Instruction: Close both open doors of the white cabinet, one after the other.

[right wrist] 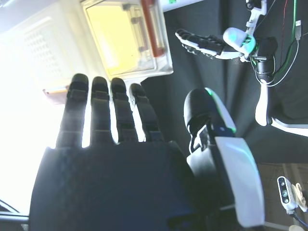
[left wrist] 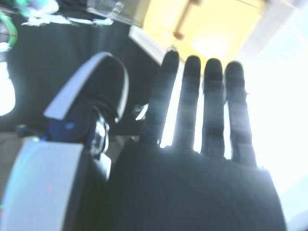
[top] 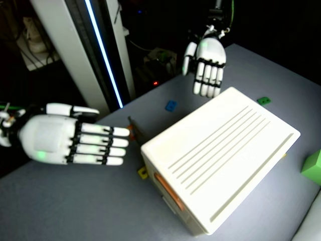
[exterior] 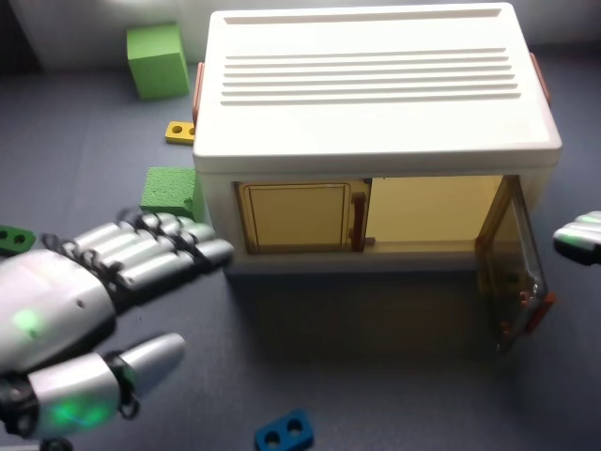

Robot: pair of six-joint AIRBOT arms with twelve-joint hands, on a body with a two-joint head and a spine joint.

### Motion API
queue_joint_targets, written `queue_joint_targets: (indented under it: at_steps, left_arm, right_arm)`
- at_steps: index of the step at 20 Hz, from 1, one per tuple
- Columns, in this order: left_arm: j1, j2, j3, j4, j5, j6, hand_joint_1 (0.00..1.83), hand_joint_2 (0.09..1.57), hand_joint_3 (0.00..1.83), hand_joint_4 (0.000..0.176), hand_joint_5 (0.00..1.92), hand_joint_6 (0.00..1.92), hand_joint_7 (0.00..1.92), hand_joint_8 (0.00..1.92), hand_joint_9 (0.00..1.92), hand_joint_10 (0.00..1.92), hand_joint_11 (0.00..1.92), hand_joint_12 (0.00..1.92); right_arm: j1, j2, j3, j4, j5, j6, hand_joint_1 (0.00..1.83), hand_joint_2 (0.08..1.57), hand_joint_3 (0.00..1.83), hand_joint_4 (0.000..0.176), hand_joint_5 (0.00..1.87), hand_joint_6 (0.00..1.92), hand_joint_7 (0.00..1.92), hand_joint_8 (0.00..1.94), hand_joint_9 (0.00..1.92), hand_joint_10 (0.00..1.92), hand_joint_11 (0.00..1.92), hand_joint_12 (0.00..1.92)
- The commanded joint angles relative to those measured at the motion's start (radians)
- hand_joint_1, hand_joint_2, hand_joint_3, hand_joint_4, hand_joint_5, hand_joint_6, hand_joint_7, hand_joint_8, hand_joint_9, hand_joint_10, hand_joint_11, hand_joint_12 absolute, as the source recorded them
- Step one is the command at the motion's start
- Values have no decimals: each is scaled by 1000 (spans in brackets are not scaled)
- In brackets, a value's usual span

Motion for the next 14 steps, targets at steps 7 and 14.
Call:
queue_joint_targets:
  at_steps: [7,14]
  left_arm:
    - [121,51,-41,-148,-307,57,0,1571,157,0,118,5,109,9,129,8,0,414]
    - [132,55,-46,-162,-320,62,0,1571,125,0,151,5,158,6,168,6,0,513]
  right_arm:
    - [87,-9,-1,-62,34,6,0,1529,10,0,0,0,0,0,0,0,0,0]
    - [122,-24,4,-85,30,6,0,1546,9,0,0,0,0,0,0,0,0,0]
